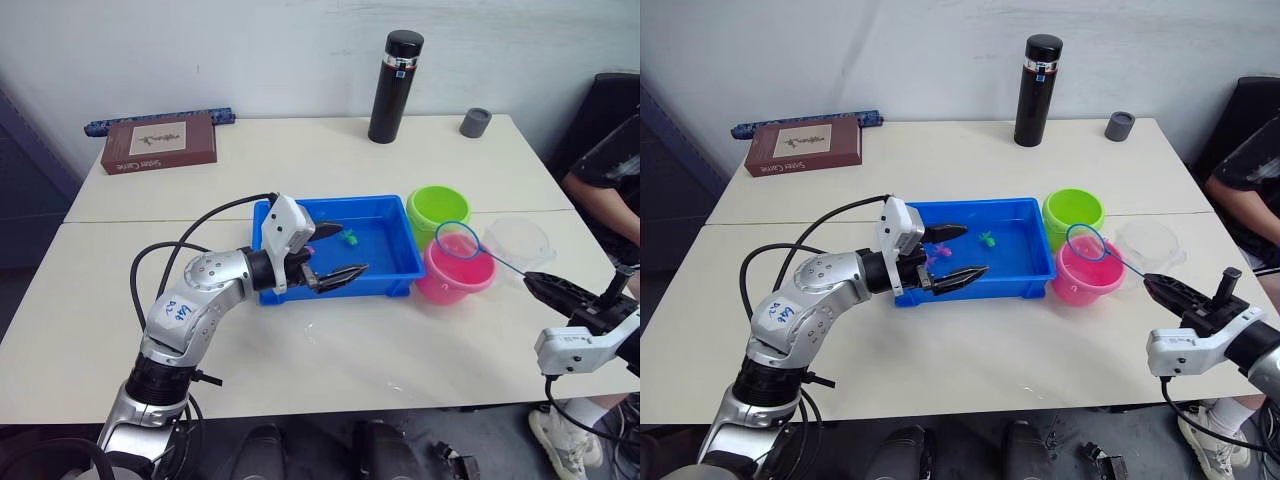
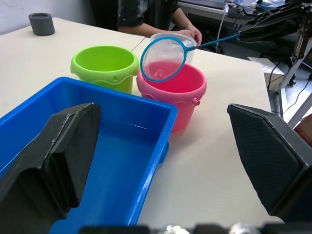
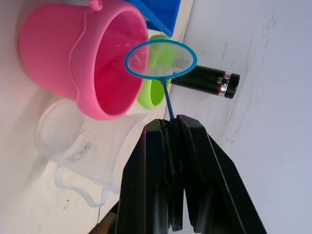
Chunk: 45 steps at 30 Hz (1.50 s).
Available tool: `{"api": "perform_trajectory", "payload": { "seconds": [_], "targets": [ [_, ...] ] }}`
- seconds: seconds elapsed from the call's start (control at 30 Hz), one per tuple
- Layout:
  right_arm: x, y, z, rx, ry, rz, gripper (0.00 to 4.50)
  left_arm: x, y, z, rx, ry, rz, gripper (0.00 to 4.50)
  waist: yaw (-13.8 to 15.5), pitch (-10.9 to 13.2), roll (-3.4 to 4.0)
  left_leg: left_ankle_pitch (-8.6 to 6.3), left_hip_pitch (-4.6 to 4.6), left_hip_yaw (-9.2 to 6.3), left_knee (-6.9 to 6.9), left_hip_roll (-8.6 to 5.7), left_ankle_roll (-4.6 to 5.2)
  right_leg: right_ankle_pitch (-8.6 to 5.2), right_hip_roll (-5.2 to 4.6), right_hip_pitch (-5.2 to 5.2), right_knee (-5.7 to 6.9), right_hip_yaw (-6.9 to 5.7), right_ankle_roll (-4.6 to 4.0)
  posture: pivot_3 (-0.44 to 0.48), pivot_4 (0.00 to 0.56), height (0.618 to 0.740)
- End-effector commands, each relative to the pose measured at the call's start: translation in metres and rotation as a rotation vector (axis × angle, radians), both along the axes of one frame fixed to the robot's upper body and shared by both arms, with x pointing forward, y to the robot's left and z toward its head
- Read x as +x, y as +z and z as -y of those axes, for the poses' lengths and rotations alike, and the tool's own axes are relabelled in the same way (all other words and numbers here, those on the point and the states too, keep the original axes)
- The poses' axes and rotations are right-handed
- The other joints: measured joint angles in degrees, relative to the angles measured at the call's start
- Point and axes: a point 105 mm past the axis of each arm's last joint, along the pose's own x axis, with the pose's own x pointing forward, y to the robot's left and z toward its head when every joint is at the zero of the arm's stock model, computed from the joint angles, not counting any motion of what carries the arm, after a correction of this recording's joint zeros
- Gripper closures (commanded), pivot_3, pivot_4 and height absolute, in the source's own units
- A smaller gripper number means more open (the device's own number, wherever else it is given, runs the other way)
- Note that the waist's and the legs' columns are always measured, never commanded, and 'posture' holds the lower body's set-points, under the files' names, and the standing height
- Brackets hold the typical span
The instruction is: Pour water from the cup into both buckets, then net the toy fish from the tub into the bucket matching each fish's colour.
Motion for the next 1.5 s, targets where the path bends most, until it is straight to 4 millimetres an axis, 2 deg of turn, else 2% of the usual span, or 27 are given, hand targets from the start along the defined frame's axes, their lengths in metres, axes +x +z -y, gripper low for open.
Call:
{"api": "perform_trajectory", "payload": {
  "seconds": [0.03,0.17,0.3,0.37,0.43,0.57,0.73,1.03,1.33,1.5],
  "targets": [
    [0.003,0.010,0.004,0.011,0.000,0.046,4.50,-0.008,0.011,0.004,-0.016,-0.020,0.053,0.02,0.0,0.0,0.00,0.00,0.00,0.00,0.00,0.00,0.00,0.00,0.00,0.00,0.00,0.00,0.00,0.000,0.150,0.740],
    [0.010,0.023,0.009,0.129,-0.049,0.093,4.50,-0.008,0.011,0.004,-0.016,-0.017,0.052,0.02,-0.3,0.0,0.01,0.00,0.02,0.00,-0.01,0.00,0.00,0.00,0.00,0.00,0.02,0.01,0.00,0.000,0.150,0.740],
    [0.018,0.049,0.001,0.300,-0.044,0.149,4.50,-0.007,0.011,0.003,-0.016,-0.011,0.052,0.02,-0.2,0.0,0.00,0.00,0.04,0.00,-0.01,0.01,0.00,0.00,0.00,0.01,0.04,0.02,0.00,0.000,0.150,0.740],
    [0.021,0.062,-0.013,0.389,0.000,0.154,4.50,-0.007,0.010,0.001,-0.016,-0.002,0.052,0.02,-0.2,0.0,0.01,0.00,0.04,-0.01,-0.01,0.01,0.00,0.00,0.01,0.01,0.04,0.01,0.00,0.000,0.150,0.740],
    [0.028,0.069,-0.033,0.567,0.027,0.104,4.50,-0.006,0.009,-0.001,-0.018,0.016,0.050,0.02,-0.2,0.0,0.01,0.00,0.04,-0.01,-0.01,0.02,0.00,0.01,0.01,0.01,0.06,0.01,0.01,0.000,0.150,0.740],
    [0.040,0.067,-0.072,0.875,0.079,-0.117,4.50,-0.004,0.006,-0.007,-0.020,0.070,0.040,0.02,-0.1,0.0,0.01,-0.01,0.04,-0.05,0.00,0.05,0.03,0.01,0.01,0.01,0.12,-0.01,0.01,0.000,0.150,0.740],
    [0.049,0.060,-0.102,1.033,0.116,-0.354,4.50,-0.001,-0.001,-0.016,-0.019,0.144,0.027,0.02,0.2,0.0,0.02,-0.05,-0.04,-0.11,0.00,0.05,0.10,0.00,-0.02,-0.02,0.09,-0.07,0.00,0.000,0.150,0.740],
    [0.068,0.041,-0.117,1.091,0.125,-0.546,4.50,0.003,-0.007,-0.033,-0.045,0.298,-0.025,0.02,0.0,0.0,0.02,-0.08,-0.06,-0.10,0.00,0.05,0.15,0.00,-0.05,-0.04,0.06,-0.08,-0.02,0.000,0.150,0.740],
    [0.082,0.004,-0.134,1.032,0.140,-0.744,4.50,0.002,-0.017,-0.056,-0.030,0.531,-0.053,0.02,-0.2,0.0,0.02,-0.09,-0.06,-0.08,-0.02,0.05,0.15,0.00,-0.04,-0.08,0.10,-0.07,-0.01,0.000,0.150,0.740],
    [0.091,0.001,-0.139,1.009,0.159,-0.753,4.50,0.001,-0.019,-0.063,-0.018,0.610,-0.056,0.02,-0.1,0.0,0.02,-0.08,-0.06,-0.09,-0.02,0.05,0.14,0.00,-0.04,-0.09,0.10,-0.07,-0.01,0.000,0.150,0.740]
  ]
}}
